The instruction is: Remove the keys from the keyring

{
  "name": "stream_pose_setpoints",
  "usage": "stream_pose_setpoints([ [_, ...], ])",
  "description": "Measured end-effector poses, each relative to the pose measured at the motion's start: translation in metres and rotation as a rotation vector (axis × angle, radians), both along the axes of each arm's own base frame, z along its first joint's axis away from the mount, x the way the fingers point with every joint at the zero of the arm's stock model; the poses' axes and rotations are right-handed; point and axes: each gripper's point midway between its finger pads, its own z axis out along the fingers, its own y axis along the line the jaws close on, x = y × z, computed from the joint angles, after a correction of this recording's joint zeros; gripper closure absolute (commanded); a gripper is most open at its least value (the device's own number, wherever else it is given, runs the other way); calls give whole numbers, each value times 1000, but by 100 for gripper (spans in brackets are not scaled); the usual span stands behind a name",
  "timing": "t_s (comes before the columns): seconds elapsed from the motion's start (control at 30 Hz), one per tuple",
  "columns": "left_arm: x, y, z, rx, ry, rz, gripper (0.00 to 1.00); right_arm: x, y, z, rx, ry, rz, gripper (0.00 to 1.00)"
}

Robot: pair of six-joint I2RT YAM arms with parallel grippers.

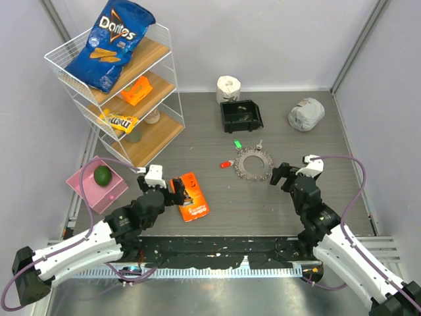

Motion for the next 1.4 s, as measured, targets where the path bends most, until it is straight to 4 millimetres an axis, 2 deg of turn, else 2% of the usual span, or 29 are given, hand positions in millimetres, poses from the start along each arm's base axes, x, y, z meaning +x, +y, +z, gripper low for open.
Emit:
stream_pose_setpoints([
  [0.2, 16, -8, 30, -50, -80, 42, 0, 1, 0, -13, -29, 52, -3, 5],
  [0.33, 25, -20, 35, -26, -117, 15, 0, 2, 1, -15, -28, 59, -2, 4],
  [0.4, 30, -29, 37, -7, -134, -7, 1, 3, 3, -13, -20, 50, 6, 0],
  [0.53, 46, -55, 43, 89, -143, -69, 0, 7, 17, -12, 18, 2, 72, 0],
  [0.57, 51, -64, 49, 108, -144, -86, 0, 6, 20, -14, 20, -1, 91, 3],
  [0.67, 69, -94, 76, 130, -167, -126, 0, 5, 30, -19, 19, -9, 158, 6],
  [0.77, 86, -118, 98, 110, -203, -162, 0, 8, 47, -19, 4, 13, 250, 14],
  [0.8, 90, -121, 100, 109, -209, -170, 0, 9, 51, -18, -1, 20, 268, 17],
  [0.83, 95, -121, 98, 112, -205, -174, 0, 12, 57, -18, -11, 43, 292, 24],
  [0.9, 102, -118, 87, 128, -179, -172, 0, 23, 71, -11, -26, 69, 346, 27],
  [0.97, 107, -117, 75, 145, -151, -175, 0, 35, 87, -7, -34, 94, 396, 41],
  [1.03, 108, -117, 60, 166, -111, -187, 0, 46, 103, -6, -48, 120, 454, 43],
  [1.13, 104, -119, 49, 178, -69, -205, 2, 58, 126, -11, -69, 164, 529, 45],
  [1.4, 101, -107, 54, 135, -90, -145, 5, 58, 179, -44, -235, 306, 689, 53],
])
